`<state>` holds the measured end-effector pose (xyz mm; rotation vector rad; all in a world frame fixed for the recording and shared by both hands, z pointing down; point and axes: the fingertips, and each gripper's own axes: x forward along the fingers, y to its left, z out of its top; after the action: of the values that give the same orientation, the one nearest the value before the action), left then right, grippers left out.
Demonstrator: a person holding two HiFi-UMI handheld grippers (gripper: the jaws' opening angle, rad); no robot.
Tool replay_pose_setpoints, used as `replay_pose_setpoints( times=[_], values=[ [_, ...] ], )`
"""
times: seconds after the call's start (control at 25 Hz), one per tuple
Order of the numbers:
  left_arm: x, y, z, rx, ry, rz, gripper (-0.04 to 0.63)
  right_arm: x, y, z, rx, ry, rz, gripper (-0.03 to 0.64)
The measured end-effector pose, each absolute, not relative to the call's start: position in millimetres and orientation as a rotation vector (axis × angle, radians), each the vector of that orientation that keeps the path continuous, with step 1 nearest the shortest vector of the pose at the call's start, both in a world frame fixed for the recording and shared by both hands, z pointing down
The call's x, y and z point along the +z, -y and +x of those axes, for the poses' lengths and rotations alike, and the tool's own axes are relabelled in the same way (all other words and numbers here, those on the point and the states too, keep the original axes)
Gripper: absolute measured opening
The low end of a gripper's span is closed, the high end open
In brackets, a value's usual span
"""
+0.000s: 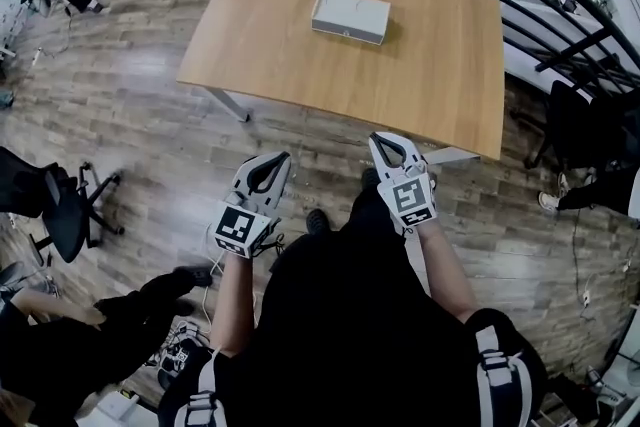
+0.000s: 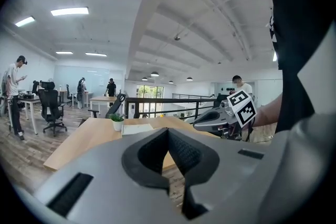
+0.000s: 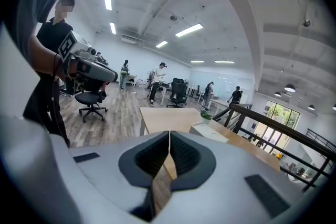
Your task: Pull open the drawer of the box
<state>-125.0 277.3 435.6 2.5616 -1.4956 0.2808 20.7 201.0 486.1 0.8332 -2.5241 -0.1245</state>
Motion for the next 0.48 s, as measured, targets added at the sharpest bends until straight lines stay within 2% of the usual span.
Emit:
replay_pose_setpoints(
  times=[0.48],
  values=[
    [422.4, -173.8, -68.2, 0.263, 1.591, 2.528, 0.023, 472.8, -86.7, 70.5, -0.151, 2.574, 0.776, 0.026]
  ],
)
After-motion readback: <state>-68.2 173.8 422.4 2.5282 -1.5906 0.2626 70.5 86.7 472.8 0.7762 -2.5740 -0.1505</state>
